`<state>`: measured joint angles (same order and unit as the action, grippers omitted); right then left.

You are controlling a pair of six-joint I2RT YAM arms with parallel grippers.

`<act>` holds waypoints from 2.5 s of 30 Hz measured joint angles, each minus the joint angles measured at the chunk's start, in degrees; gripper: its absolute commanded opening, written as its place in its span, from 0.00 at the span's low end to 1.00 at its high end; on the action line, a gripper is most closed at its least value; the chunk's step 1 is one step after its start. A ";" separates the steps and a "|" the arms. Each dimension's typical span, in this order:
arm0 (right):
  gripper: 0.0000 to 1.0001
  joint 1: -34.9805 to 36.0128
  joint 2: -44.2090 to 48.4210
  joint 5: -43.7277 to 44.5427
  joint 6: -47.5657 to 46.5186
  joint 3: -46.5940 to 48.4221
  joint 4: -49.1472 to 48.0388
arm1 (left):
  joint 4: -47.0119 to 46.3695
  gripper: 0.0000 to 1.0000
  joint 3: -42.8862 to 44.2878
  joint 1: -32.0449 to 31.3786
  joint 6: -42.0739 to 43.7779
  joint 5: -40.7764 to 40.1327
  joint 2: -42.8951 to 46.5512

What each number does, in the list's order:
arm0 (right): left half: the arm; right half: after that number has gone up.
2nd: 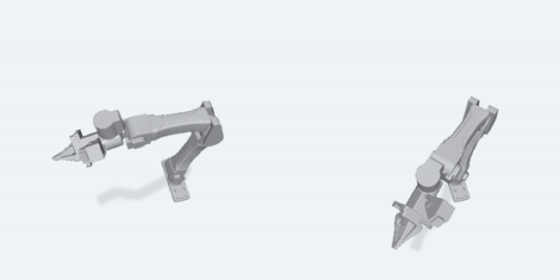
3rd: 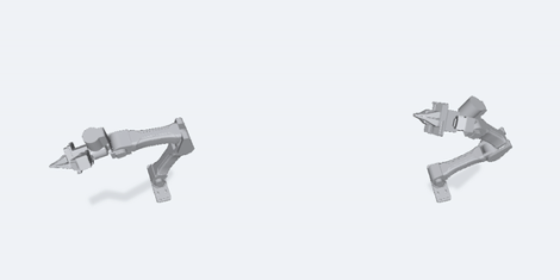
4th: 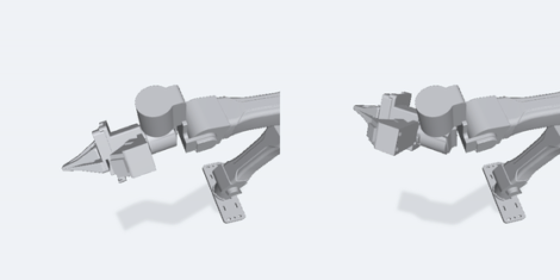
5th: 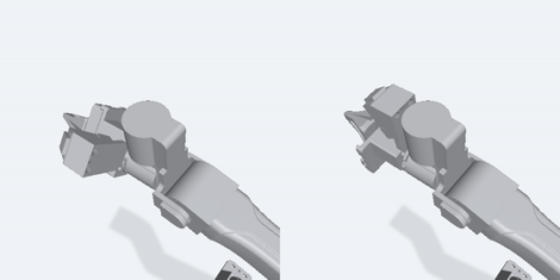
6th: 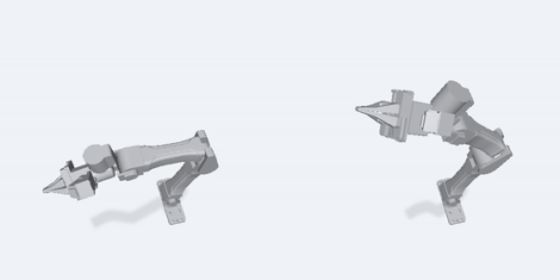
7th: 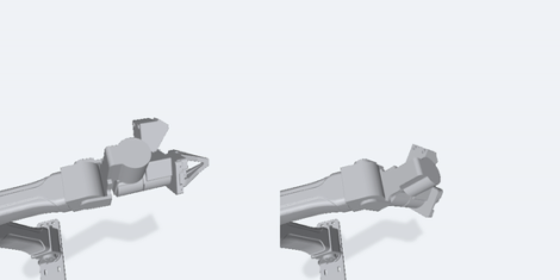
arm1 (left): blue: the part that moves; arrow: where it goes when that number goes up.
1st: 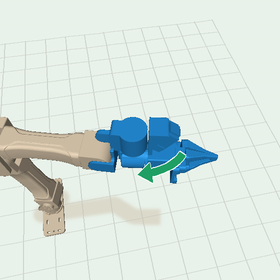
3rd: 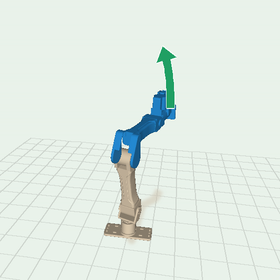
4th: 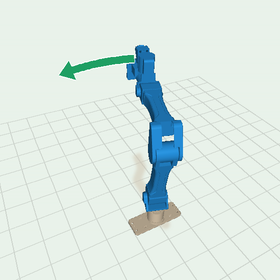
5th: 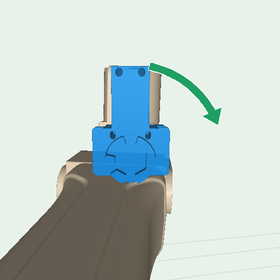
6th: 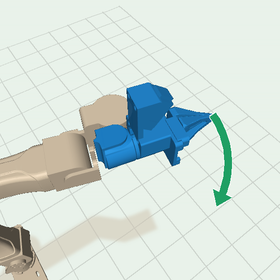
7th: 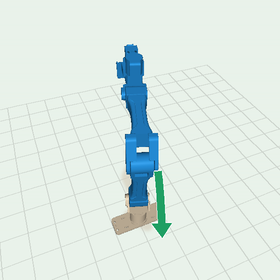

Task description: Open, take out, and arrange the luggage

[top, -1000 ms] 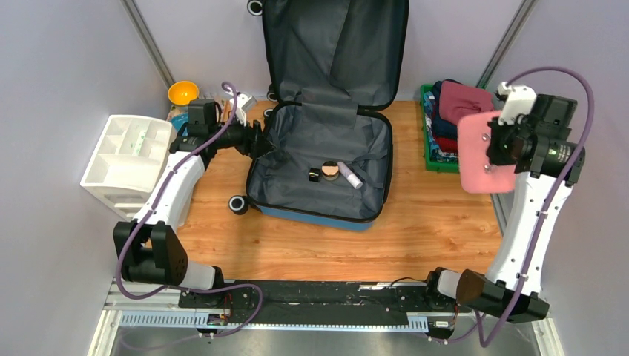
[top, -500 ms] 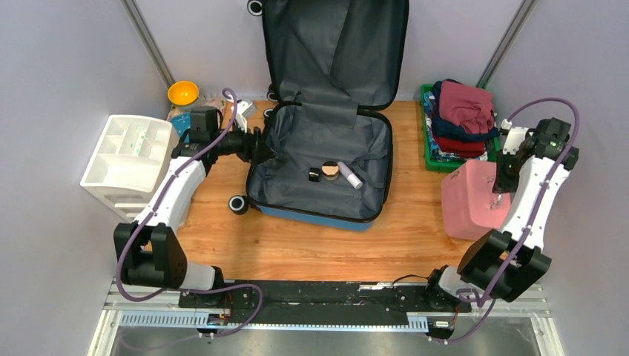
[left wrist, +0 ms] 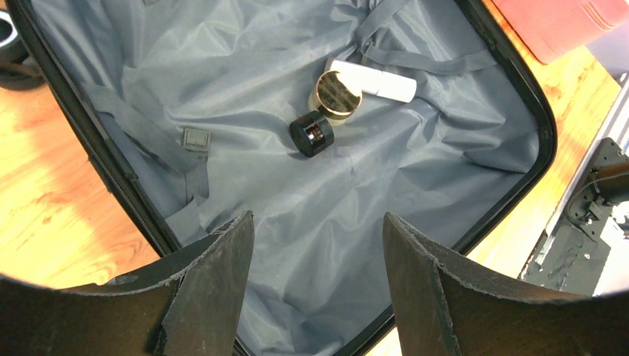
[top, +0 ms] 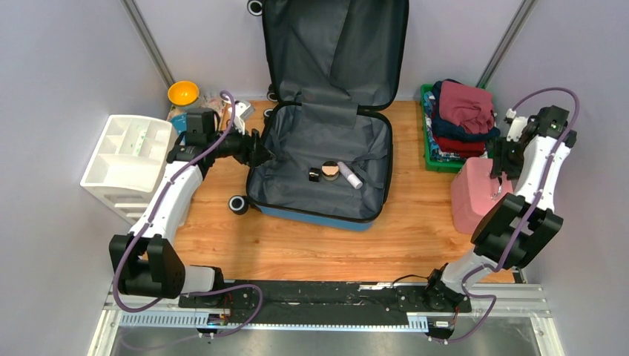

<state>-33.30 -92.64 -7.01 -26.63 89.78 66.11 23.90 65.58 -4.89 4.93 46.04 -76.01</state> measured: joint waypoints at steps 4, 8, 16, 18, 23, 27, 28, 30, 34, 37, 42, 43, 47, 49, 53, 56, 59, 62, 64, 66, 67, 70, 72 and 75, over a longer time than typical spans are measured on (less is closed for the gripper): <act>0.64 0.00 -1.11 -0.72 0.46 4.52 0.28 | 1.84 0.73 0.04 0.00 0.11 -1.27 0.00; 0.67 0.00 -1.01 -2.16 0.92 9.35 1.09 | 3.28 0.73 0.44 0.00 0.09 -2.84 -0.02; 0.69 1.33 3.43 -6.95 1.60 11.28 1.05 | 6.21 0.75 2.29 0.07 0.02 -5.79 -0.28; 0.69 3.26 5.55 -8.50 1.81 11.28 0.72 | 7.52 0.75 3.48 0.33 -0.09 -5.77 -0.63; 0.68 13.79 11.21 -12.57 1.92 10.14 -1.92 | 9.64 0.75 4.26 2.97 -0.83 -4.46 -0.90; 0.67 25.29 13.35 -14.60 1.97 7.26 -4.13 | 11.34 0.75 2.67 5.40 -0.79 -4.76 -0.31; 0.66 28.89 13.33 -14.78 2.08 6.10 -5.16 | 11.74 0.75 2.03 5.81 -0.76 -5.05 0.00; 0.64 34.03 13.03 -14.75 2.80 3.61 -6.62 | 12.52 0.75 0.37 6.47 -0.79 -5.97 1.01; 0.62 44.46 10.45 -13.62 4.26 -1.62 -9.35 | 13.79 0.75 -2.19 6.82 -0.74 -7.54 3.74; 0.57 50.62 6.99 -11.89 4.79 -4.33 -12.09 | 14.27 0.75 -3.10 6.82 -0.72 -8.52 5.49; 0.53 57.94 -0.92 -9.46 6.56 -5.53 -15.69 | 14.25 0.74 -3.28 6.82 -0.61 -9.09 6.91; 0.53 58.58 -2.38 -9.16 6.86 -5.53 -16.35 | 14.27 0.74 -3.30 6.82 -0.59 -9.07 7.04; 0.52 59.87 -8.37 -8.20 8.07 -5.51 -18.93 | 14.29 0.74 -3.32 6.82 -0.55 -9.03 7.15; 0.52 60.22 -11.50 -7.91 8.57 -5.49 -20.17 | 14.38 0.73 -3.43 6.82 -0.55 -9.01 7.15; 0.50 60.61 -15.82 -7.32 9.31 -5.27 -22.16 | 14.67 0.73 -3.82 6.82 -0.55 -9.01 7.23; 0.49 60.85 -18.40 -6.64 9.55 -4.09 -23.39 | 14.91 0.73 -4.22 6.82 -0.52 -9.05 7.61; 0.48 60.89 -20.85 -6.29 9.73 -1.64 -24.20 | 15.02 0.73 -4.79 6.82 -0.50 -9.05 8.24; 0.48 60.98 -23.41 -5.77 9.70 0.48 -25.29 | 15.17 0.73 -5.33 6.82 -0.48 -9.09 8.79; 0.48 61.05 -24.92 -5.27 9.66 1.33 -26.01 | 15.23 0.73 -5.33 6.82 -0.46 -9.09 8.79; 0.48 61.05 -26.16 -4.98 9.62 1.49 -26.80 | 15.26 0.73 -5.33 6.82 -0.39 -9.05 8.79; 0.47 61.05 -26.82 -4.81 9.57 1.49 -26.86 | 15.26 0.73 -5.33 6.82 -0.28 -8.98 8.79; 0.23 61.05 -28.15 -4.04 9.38 1.70 -27.28 | 15.26 0.71 -5.33 6.82 0.13 -8.07 8.79; 0.12 61.07 -28.15 -3.78 9.22 2.16 -27.32 | 15.26 0.71 -5.33 6.80 0.94 -6.88 8.79; 0.00 61.11 -28.13 -3.69 9.49 2.91 -26.49 | 15.56 0.72 -5.16 4.98 4.20 -6.29 8.79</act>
<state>27.81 -120.77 -10.70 -17.15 92.68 39.62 39.46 60.42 0.10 9.13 39.75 -67.22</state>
